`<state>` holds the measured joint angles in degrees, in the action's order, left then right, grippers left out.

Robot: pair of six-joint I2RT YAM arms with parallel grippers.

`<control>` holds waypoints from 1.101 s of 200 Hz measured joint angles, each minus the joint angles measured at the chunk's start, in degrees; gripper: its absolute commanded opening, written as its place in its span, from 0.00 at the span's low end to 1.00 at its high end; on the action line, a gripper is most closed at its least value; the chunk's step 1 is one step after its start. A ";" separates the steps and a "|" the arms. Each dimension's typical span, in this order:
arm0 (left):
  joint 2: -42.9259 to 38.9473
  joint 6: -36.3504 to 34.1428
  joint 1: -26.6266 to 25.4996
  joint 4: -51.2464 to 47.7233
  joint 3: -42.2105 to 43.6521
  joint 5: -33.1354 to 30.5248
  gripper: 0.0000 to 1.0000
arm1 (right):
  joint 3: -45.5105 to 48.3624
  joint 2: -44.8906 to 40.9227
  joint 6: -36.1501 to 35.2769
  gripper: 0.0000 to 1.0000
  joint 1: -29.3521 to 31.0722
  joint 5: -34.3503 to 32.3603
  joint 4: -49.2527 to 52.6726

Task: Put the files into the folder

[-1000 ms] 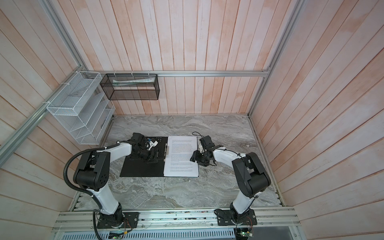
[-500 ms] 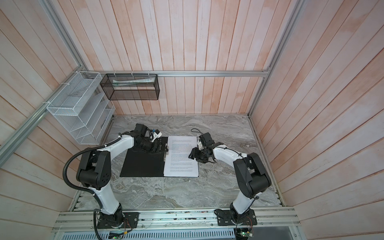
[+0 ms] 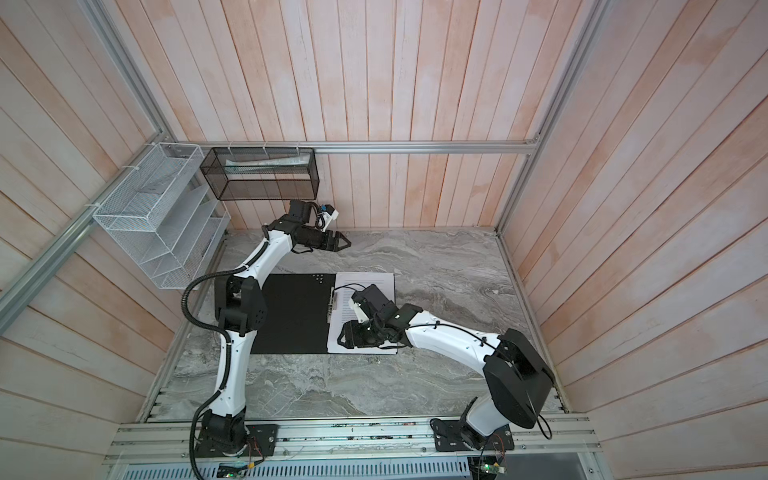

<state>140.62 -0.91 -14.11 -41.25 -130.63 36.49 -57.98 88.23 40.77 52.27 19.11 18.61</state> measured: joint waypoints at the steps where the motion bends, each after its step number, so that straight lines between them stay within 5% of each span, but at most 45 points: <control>1: 0.33 -0.04 -0.07 -0.09 -0.04 -0.04 0.86 | 0.00 0.17 0.11 0.57 0.22 -0.11 -0.09; 99: 9.11 -2.16 -3.85 -0.44 -8.72 -2.80 0.86 | -9.18 18.40 1.62 0.58 8.02 -4.31 -2.14; 220: 13.60 -2.58 -4.68 0.52 -9.51 -3.98 0.84 | -12.26 21.94 1.62 0.58 9.35 -3.85 -2.51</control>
<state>154.21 -3.49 -18.79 -40.73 -140.14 32.51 -70.24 110.17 42.39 61.63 15.27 16.10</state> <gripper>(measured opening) 0.844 0.583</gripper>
